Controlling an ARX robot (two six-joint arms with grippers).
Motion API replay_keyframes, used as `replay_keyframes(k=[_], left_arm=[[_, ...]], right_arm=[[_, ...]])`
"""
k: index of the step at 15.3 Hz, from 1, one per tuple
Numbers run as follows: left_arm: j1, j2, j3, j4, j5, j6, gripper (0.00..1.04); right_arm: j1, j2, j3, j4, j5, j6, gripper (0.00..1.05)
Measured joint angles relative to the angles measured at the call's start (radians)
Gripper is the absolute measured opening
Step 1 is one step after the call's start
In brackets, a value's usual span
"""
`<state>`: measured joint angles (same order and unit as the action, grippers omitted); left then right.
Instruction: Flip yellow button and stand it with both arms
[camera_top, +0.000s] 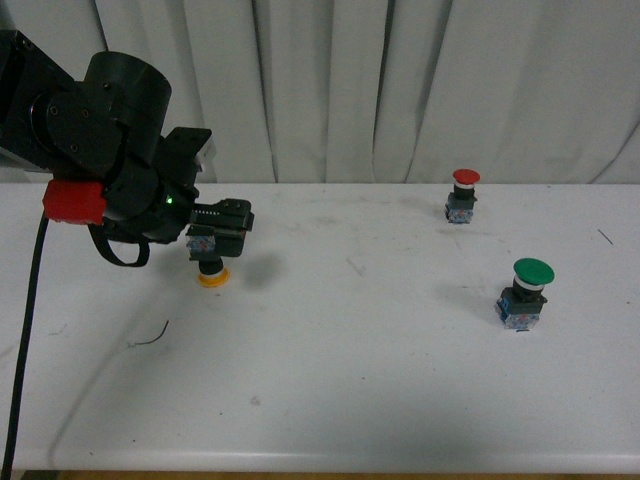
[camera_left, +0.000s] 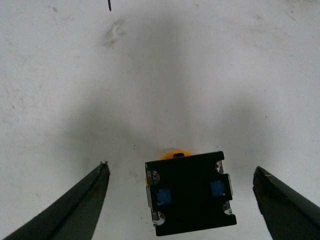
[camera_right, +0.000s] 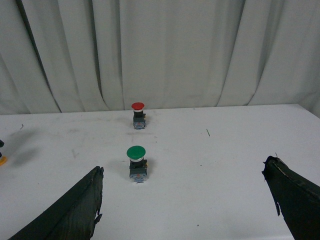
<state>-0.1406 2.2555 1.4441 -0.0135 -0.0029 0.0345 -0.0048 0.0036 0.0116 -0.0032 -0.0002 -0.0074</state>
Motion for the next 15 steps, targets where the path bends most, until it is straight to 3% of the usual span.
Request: replay_keyframes(k=[4,5,10,15], left_arm=[[-0.002,0.003,0.021,-0.002,-0.013,-0.01,0.41],[-0.004,0.003,0.024,-0.006,-0.012,-0.014,0.37],[-0.015,-0.105,-0.076,0.047,0.034,-0.054,0.36],[-0.066,-0.473,-0.314,0.201,0.054,-0.061,0.36]], right_arm=[[0.0,0.0,0.0,0.0,0.0,0.0,0.98],[0.0,0.0,0.0,0.0,0.0,0.0,0.98],[0.0,0.0,0.0,0.0,0.0,0.0,0.98],[0.0,0.0,0.0,0.0,0.0,0.0,0.98]])
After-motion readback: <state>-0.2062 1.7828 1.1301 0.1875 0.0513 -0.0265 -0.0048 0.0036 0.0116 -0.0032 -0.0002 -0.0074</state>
